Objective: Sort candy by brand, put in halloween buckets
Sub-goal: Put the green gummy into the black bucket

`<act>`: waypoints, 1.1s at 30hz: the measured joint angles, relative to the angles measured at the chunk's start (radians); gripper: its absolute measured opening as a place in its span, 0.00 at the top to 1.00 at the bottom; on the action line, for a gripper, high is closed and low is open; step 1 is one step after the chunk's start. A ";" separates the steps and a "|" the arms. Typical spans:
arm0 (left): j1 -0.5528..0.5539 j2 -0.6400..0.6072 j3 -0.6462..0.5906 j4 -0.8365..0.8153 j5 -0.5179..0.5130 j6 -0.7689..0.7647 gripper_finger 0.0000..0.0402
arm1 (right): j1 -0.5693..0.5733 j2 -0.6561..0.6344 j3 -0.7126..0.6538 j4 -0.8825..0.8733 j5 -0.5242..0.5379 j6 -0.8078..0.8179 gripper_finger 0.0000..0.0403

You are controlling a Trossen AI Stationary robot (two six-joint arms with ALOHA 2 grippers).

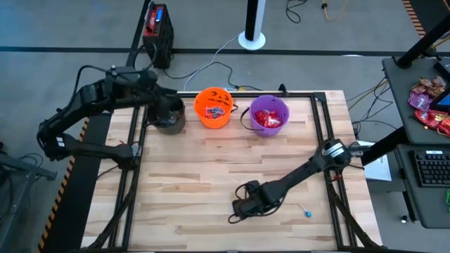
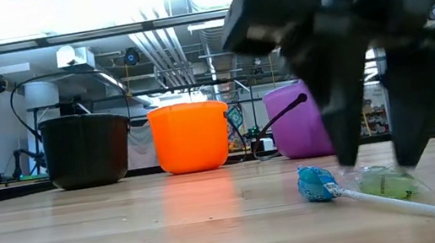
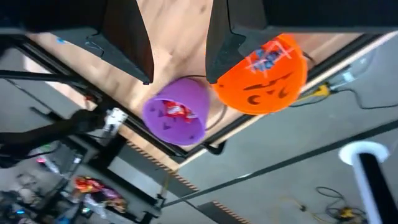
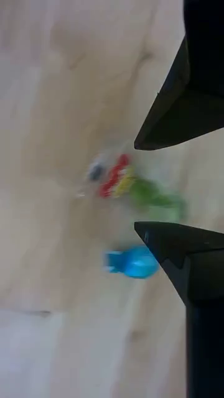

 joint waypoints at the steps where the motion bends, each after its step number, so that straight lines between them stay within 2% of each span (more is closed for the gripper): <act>1: -0.015 -0.004 0.000 -0.001 0.000 -0.008 0.68 | -0.005 0.015 0.007 0.000 0.003 0.000 0.52; 6: -0.073 -0.018 0.000 0.001 0.000 -0.030 0.68 | -0.009 0.051 0.022 0.002 0.008 0.004 0.53; 9: -0.083 -0.025 0.000 0.001 -0.003 -0.033 0.68 | -0.009 0.052 0.020 -0.004 0.023 0.012 0.58; 17: -0.083 -0.022 0.000 -0.006 -0.005 -0.001 0.68 | -0.010 0.050 0.017 -0.013 0.087 -0.014 0.85; 20: -0.091 -0.017 -0.019 -0.016 -0.005 0.073 0.68 | -0.015 0.024 0.015 -0.026 0.138 -0.040 0.94; 24: -0.165 -0.032 -0.153 -0.030 0.037 0.091 0.68 | -0.041 -0.123 0.013 -0.127 0.294 -0.074 0.97; 26: -0.219 -0.046 -0.250 0.013 0.083 0.080 0.68 | -0.064 -0.218 0.014 -0.155 0.403 -0.153 0.97; 28: -0.272 -0.060 -0.351 0.128 0.158 0.075 0.68 | -0.091 -0.306 0.015 -0.128 0.526 -0.284 0.97; 31: -0.340 -0.069 -0.497 0.408 0.354 0.096 0.68 | -0.133 -0.424 0.014 0.025 0.684 -0.594 0.97; 33: -0.367 -0.069 -0.578 0.626 0.442 0.081 0.68 | -0.164 -0.487 0.015 0.172 0.731 -0.827 0.97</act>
